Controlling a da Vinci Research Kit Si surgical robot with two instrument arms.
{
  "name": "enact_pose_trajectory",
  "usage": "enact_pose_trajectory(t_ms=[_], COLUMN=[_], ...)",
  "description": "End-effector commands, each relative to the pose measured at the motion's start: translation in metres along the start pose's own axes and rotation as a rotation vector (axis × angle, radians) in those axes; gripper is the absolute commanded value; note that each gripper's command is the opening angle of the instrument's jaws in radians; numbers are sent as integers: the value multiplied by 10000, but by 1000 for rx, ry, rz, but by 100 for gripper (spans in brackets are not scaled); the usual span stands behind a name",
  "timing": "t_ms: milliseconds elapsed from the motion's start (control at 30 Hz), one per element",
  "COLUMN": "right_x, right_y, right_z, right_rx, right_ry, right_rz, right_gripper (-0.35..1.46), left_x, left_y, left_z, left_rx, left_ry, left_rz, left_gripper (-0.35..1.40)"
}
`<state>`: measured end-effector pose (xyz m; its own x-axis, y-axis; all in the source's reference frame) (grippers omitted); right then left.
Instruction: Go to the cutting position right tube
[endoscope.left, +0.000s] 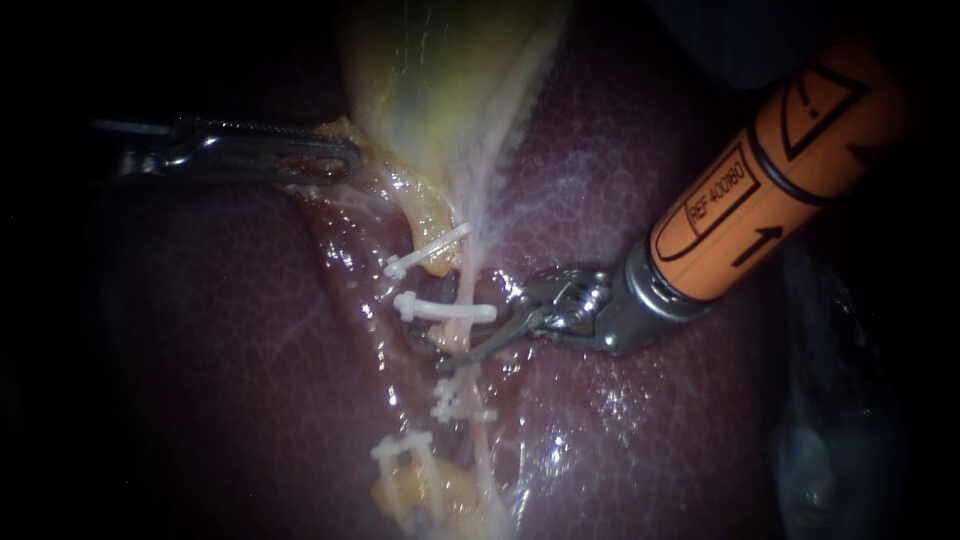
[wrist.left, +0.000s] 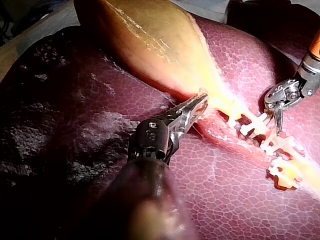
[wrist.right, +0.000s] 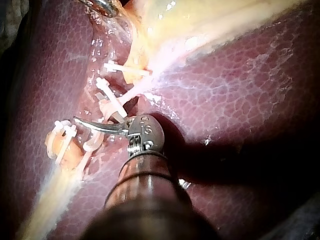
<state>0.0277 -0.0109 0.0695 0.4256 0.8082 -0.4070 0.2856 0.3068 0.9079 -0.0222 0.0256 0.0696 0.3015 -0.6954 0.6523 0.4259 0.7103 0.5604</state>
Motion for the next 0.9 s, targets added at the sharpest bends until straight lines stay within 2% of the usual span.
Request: enact_pose_trajectory(t_ms=[33,267,433,600,900], right_x=[1,5,7,12,25], right_y=[0,2,-1,-7,-26], right_z=[1,14,25,38,54], right_rx=[2,15,-22,-26,7], right_ry=[-4,-14,5,14,68], right_rz=[-24,-206,-295,-313,-311], right_gripper=[95,92,100,107,114], left_x=[0,0,0,-1,-1], left_y=[0,0,0,0,0], left_z=[0,0,1,1,1], left_rx=[0,0,0,-1,-1], left_ry=[0,0,0,0,0], left_rz=[-2,-2,-2,-2,-8], left_gripper=[-35,-35,-35,-35,-35])
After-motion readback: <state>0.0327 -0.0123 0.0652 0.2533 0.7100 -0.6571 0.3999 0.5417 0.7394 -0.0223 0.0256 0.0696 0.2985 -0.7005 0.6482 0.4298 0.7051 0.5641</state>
